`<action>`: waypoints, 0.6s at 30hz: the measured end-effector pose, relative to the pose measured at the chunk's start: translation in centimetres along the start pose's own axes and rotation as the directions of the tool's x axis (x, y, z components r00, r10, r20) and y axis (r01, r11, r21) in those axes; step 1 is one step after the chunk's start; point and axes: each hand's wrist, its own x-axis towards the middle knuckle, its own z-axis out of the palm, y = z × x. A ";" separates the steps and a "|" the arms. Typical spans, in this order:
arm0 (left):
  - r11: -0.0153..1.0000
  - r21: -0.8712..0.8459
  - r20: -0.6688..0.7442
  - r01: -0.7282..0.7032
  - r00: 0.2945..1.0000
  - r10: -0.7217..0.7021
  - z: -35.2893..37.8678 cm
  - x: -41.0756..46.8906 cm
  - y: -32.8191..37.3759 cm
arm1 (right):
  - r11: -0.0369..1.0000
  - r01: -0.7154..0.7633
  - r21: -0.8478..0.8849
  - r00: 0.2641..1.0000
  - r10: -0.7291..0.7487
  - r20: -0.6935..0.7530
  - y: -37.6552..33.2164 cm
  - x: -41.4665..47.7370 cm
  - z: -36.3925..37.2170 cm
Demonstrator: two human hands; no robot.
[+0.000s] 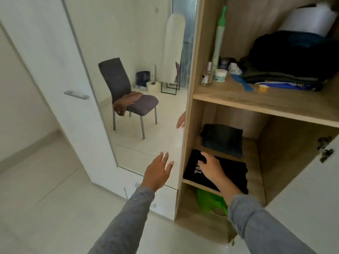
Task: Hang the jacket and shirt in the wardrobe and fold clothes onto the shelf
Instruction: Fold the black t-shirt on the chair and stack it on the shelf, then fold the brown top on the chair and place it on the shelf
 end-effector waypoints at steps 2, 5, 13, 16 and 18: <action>0.999 -0.004 -0.042 0.041 0.998 -0.041 -2.4 -3.0 -2.7 | 0.998 0.060 0.015 0.998 -0.060 0.022 -2.9 -2.1 2.4; 0.990 -0.014 -0.100 0.141 0.985 -0.141 -7.1 -10.4 -9.1 | 0.988 0.155 0.005 0.981 -0.155 0.113 -8.3 -6.9 8.8; 0.874 -0.047 -0.291 0.483 0.831 -0.475 -18.8 -32.0 -26.0 | 0.896 0.442 0.038 0.815 -0.419 0.399 -21.9 -19.6 28.8; 0.791 -0.101 -0.337 0.604 0.727 -0.598 -22.7 -40.0 -31.5 | 0.847 0.528 0.068 0.713 -0.485 0.507 -27.4 -24.6 35.8; 0.729 -0.149 -0.387 0.668 0.639 -0.665 -25.1 -44.9 -34.7 | 0.801 0.589 0.108 0.629 -0.538 0.561 -30.7 -27.7 40.0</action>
